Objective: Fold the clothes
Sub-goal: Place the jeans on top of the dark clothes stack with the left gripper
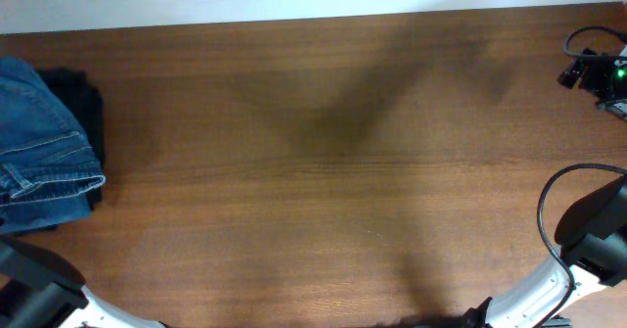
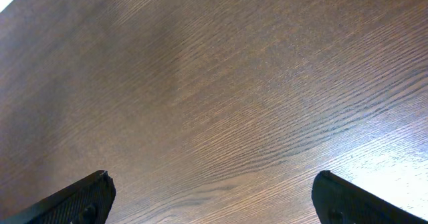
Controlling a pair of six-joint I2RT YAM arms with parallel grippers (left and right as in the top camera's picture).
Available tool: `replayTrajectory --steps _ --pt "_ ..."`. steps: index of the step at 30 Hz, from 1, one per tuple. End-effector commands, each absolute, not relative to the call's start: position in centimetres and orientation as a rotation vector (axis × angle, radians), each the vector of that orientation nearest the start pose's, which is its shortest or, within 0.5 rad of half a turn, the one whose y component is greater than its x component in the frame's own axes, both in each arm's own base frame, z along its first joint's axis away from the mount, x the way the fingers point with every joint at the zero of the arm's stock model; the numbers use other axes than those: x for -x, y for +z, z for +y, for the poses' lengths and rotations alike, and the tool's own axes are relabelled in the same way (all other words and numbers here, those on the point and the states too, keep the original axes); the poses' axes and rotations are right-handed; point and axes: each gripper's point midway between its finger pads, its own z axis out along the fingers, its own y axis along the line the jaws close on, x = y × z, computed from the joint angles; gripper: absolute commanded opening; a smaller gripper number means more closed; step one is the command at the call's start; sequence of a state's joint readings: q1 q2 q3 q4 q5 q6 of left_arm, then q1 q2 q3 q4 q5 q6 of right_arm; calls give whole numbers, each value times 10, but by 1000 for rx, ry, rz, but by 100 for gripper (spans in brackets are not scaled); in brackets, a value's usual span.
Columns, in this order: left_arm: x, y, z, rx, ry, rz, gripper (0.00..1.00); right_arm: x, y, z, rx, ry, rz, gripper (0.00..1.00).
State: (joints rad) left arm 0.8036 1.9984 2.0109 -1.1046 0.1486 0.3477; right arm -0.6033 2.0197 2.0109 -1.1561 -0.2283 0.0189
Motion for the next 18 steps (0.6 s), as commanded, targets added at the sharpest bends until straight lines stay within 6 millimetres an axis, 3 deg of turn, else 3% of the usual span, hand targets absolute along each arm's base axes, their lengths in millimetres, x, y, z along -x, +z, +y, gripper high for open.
replayTrajectory --steps 1,7,10,11,12,14,15,18 --pt "-369 211 348 549 226 2534 0 -413 190 -238 -756 126 2572 99" --pt "-369 184 353 575 212 2589 2 -413 190 -238 -756 126 2573 99" --pt "-361 174 357 603 241 2632 15 -413 190 -238 -756 126 2573 99" --pt "-359 173 357 610 251 2640 34 -413 190 -238 -756 126 2572 99" --pt "-357 173 359 623 268 2647 64 -413 190 -238 -756 126 2573 98" --pt "-353 173 363 650 302 2651 93 -413 190 -238 -756 126 2572 98" --pt "-351 174 364 658 317 2652 99 -413 190 -238 -756 126 2572 99" --pt "-348 174 367 683 346 2655 99 -413 190 -238 -756 126 2572 99"
